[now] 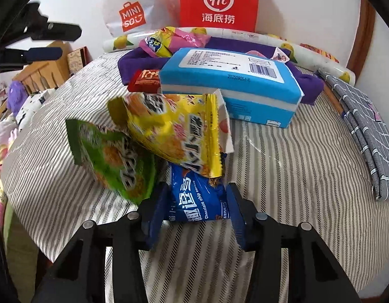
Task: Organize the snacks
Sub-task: 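Move the right tool to the blue biscuit packet and grasp it, then grasp the red packet with the left tool while the right tool holds the blue packet, then carry the blue biscuit packet and red packet over the purple towel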
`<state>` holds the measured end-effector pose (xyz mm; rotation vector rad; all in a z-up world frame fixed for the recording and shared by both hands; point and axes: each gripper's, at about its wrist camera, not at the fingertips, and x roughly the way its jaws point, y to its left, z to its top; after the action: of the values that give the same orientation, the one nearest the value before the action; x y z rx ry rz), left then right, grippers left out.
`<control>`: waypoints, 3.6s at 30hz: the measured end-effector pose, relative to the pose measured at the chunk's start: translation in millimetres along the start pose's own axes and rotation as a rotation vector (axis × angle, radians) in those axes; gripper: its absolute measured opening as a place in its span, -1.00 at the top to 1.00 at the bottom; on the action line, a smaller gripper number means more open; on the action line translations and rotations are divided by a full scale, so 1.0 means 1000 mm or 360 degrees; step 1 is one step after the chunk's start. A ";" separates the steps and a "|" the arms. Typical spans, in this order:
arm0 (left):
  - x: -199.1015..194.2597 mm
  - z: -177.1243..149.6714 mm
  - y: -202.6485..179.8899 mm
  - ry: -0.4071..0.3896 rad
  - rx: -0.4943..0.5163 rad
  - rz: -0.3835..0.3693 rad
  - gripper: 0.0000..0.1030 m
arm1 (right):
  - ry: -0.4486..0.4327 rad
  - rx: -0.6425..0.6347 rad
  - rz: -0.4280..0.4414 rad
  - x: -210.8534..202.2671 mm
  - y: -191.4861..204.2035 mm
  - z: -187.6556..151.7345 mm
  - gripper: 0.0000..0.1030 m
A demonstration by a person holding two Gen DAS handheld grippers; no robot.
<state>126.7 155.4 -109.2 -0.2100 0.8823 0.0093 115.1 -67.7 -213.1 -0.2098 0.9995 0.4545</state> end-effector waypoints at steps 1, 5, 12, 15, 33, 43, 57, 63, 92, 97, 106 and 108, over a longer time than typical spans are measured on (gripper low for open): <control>0.000 -0.003 -0.001 0.0005 0.0013 -0.0009 -0.19 | -0.0001 0.0000 -0.0015 -0.003 -0.004 -0.002 0.13; 0.005 -0.014 -0.005 0.0048 0.0018 -0.0053 -0.19 | -0.0035 0.0020 -0.0104 -0.018 -0.023 -0.007 0.13; 0.027 -0.022 -0.009 0.0144 -0.0010 -0.0067 -0.19 | -0.0095 0.0204 -0.0234 -0.031 -0.073 -0.013 0.13; 0.038 -0.020 -0.008 0.0173 -0.0029 -0.0050 -0.19 | -0.0069 0.0303 -0.0234 -0.021 -0.093 -0.010 0.13; 0.112 0.019 -0.015 0.0241 -0.0046 -0.0002 -0.19 | -0.0121 0.0318 -0.0195 0.019 -0.116 0.026 0.12; 0.147 0.021 -0.028 0.0256 -0.0045 0.0041 -0.15 | -0.0102 0.0283 -0.0235 0.023 -0.111 0.025 0.12; 0.118 0.016 -0.010 0.0184 -0.0089 0.0003 0.26 | -0.0102 0.0278 -0.0244 0.023 -0.108 0.025 0.11; 0.088 0.010 -0.004 0.0144 -0.0126 -0.0006 0.26 | -0.0106 0.0271 -0.0251 0.022 -0.109 0.025 0.11; 0.030 0.031 -0.016 -0.0021 -0.0109 -0.0080 0.25 | -0.0377 0.0363 -0.0069 -0.063 -0.095 0.115 0.12; 0.038 0.044 -0.016 -0.0036 -0.0104 -0.0074 0.25 | -0.0398 0.0319 -0.0056 -0.056 -0.091 0.132 0.12; 0.058 0.068 -0.015 -0.0060 -0.0117 -0.0060 0.25 | -0.0422 0.0237 -0.0091 -0.037 -0.087 0.164 0.12; 0.065 0.074 -0.014 -0.0059 -0.0126 -0.0064 0.25 | -0.0425 0.0234 -0.0098 -0.031 -0.088 0.170 0.12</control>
<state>225.7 150.3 -111.2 -0.3005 0.8411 0.0108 270.9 -90.4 -99.2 -0.0455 0.7584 0.3410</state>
